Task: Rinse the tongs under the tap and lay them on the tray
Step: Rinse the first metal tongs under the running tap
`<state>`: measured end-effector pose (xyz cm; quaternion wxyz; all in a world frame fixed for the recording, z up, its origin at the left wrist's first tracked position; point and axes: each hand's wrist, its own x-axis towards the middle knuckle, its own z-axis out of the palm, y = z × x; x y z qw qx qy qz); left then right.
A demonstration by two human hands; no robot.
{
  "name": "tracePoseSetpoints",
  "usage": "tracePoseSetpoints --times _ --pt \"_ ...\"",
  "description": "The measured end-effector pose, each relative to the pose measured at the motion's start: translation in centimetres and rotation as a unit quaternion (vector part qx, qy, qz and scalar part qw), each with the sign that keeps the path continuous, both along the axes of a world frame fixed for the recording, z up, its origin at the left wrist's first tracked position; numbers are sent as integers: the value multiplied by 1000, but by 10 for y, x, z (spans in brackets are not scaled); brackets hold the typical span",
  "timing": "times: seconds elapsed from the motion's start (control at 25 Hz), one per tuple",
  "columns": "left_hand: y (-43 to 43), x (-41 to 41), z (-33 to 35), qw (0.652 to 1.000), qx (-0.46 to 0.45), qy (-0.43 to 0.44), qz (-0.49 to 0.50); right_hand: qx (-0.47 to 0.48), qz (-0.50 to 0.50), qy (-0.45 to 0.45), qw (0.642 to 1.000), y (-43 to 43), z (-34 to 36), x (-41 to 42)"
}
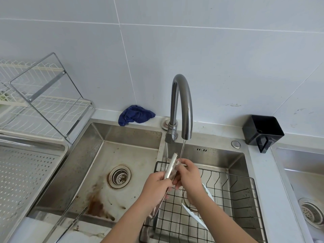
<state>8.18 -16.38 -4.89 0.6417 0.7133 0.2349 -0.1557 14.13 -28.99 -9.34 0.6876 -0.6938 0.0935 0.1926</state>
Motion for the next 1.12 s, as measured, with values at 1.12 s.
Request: tracePoseSetpoints --times 1.12 --pt "-10 2 -17 980 -168 19 103 213 8 115 970 -13 29 14"
